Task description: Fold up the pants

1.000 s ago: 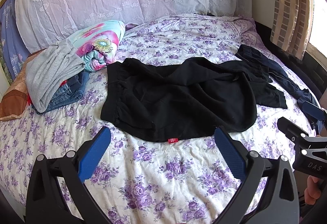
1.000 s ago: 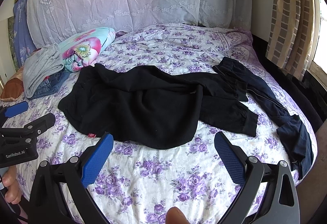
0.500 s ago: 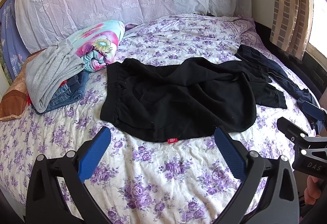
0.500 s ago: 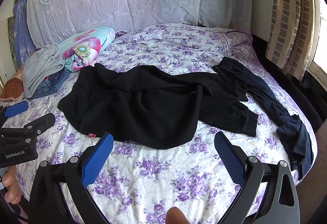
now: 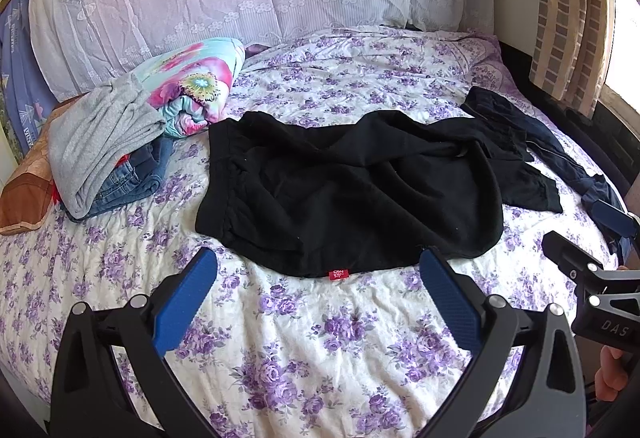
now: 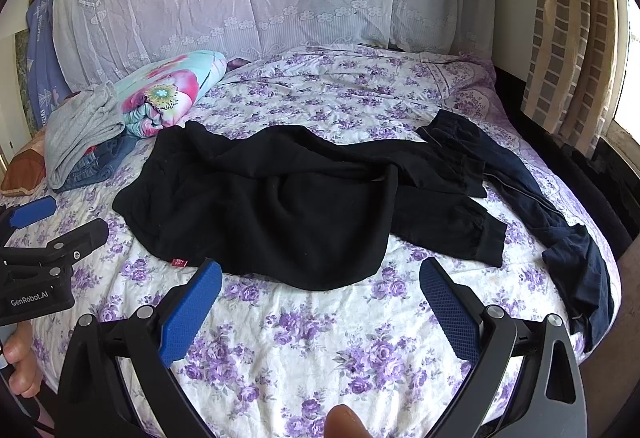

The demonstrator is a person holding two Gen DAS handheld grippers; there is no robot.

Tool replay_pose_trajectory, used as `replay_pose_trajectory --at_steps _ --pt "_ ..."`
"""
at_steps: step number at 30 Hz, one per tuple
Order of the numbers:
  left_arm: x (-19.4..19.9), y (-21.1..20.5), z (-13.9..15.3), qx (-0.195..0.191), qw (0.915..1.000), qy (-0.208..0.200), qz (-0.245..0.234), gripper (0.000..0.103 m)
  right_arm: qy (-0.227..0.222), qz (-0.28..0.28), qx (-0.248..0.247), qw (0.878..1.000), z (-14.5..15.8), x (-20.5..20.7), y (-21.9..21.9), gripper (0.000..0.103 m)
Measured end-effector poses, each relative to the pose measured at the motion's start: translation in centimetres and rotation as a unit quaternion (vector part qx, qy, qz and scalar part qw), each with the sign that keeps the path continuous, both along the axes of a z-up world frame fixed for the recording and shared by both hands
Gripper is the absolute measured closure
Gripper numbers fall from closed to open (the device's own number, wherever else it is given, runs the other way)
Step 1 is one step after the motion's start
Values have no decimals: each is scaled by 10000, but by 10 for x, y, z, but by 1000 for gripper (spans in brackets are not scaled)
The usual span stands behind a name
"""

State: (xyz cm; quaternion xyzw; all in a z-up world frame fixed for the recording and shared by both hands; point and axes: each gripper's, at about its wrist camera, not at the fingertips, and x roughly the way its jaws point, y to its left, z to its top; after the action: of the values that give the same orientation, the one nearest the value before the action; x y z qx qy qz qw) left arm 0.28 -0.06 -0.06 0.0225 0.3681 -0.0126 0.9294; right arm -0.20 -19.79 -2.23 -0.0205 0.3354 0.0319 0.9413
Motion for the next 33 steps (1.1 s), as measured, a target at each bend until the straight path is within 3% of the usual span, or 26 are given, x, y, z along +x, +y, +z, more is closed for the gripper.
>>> replay_pose_trajectory --at_steps 4,8,17,22,24,29,33 --pt "4 3 -5 -59 9999 59 -76 4 -4 -2 -6 10000 -2 0 1 3" --pt "12 31 -18 -289 9995 95 26 4 61 104 -45 9999 -9 2 7 3" --pt "49 119 -58 -218 9969 343 668 4 158 1097 -304 9934 -37 15 68 3" --pt "68 182 -65 -238 9929 266 1135 4 49 2021 -609 9775 -49 28 133 5" --pt "78 195 -73 -250 9915 405 1215 4 -125 2397 -819 9673 -54 33 163 22" --pt "91 212 -94 -460 9912 594 1092 4 -237 3116 -1383 9398 -74 55 234 45" --pt "93 220 -105 -627 9906 664 1021 4 245 3255 -1874 9265 -103 86 267 49"
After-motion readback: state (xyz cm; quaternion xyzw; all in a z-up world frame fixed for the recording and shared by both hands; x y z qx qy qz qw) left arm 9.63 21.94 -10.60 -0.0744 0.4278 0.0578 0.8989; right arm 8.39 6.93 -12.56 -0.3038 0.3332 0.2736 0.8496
